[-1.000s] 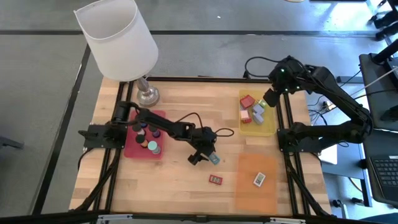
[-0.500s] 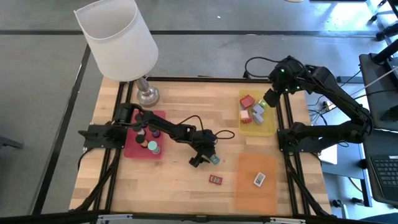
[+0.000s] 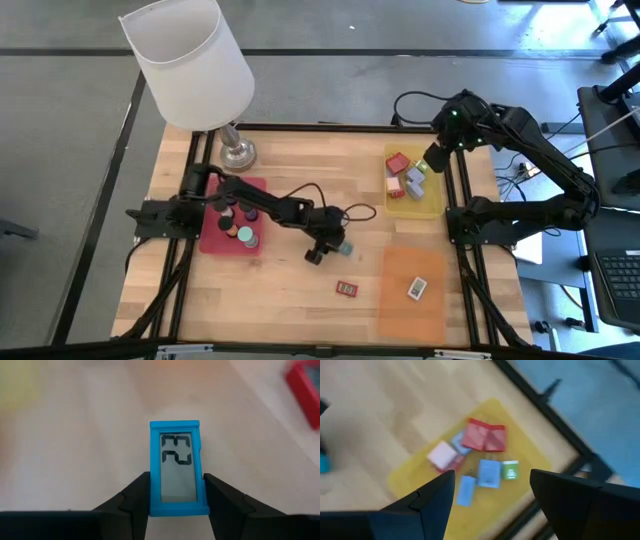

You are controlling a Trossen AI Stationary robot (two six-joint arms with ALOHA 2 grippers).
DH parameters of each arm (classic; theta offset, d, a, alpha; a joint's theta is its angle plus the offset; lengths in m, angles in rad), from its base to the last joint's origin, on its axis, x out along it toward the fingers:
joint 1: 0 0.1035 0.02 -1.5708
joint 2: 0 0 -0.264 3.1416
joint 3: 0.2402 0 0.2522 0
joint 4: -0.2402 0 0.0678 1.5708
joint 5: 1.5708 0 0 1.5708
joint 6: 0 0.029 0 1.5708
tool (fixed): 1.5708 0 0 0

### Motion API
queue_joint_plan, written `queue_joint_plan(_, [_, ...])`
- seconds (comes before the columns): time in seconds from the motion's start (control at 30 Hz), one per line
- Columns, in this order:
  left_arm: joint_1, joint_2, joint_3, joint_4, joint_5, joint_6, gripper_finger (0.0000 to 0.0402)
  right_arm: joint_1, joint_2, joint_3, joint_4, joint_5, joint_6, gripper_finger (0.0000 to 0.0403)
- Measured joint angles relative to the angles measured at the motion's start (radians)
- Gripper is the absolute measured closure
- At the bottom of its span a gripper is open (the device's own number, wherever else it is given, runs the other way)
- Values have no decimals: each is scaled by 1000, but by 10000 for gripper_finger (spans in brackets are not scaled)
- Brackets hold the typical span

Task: Pick & Place Office items
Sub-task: Put the blue digital clock into the orange bin

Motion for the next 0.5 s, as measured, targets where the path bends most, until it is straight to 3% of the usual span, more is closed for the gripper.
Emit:
queue_joint_plan(0.23, [50,-144,1,-9,-229,31,243,0,0,0,95,-275,24,140])
queue_joint_plan(0.5, [127,-329,3,124,-558,6,243,0,0,0,338,-547,127,140])
